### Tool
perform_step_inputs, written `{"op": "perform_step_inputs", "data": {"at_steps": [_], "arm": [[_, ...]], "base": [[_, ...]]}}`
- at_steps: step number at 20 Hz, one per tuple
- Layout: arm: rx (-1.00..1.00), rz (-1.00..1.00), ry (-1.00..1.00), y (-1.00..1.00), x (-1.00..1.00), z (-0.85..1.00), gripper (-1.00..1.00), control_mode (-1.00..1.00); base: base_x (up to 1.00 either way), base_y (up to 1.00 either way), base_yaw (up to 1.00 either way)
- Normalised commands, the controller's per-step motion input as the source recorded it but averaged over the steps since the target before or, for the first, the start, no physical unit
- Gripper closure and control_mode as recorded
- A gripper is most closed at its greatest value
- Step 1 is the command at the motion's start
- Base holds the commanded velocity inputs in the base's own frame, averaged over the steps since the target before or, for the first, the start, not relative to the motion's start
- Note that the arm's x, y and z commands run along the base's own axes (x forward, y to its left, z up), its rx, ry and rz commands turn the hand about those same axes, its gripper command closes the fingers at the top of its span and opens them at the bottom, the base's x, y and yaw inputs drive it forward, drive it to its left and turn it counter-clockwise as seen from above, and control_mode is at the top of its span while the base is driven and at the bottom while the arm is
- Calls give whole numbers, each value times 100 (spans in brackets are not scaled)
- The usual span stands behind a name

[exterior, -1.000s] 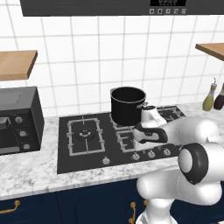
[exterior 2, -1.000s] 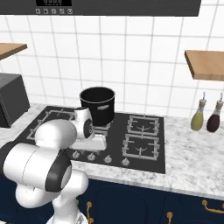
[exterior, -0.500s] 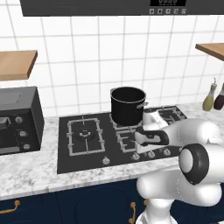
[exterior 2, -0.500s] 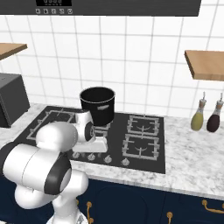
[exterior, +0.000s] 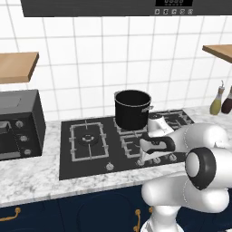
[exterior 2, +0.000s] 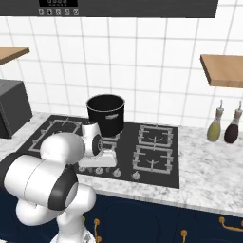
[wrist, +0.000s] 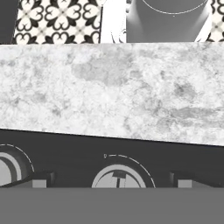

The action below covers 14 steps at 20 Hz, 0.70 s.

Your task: Turn off the rear center burner of the stove.

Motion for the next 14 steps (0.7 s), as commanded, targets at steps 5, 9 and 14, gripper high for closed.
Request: {"op": "perform_step_inputs", "data": {"at_steps": [5,9,14], "arm": [[0,0,0,0,0,-6,-100,-100],[0,0,0,0,0,-12,100,-100],[0,0,0,0,0,-9,100,-100]], "base": [[0,0,0],[0,0,0],[0,0,0]]}}
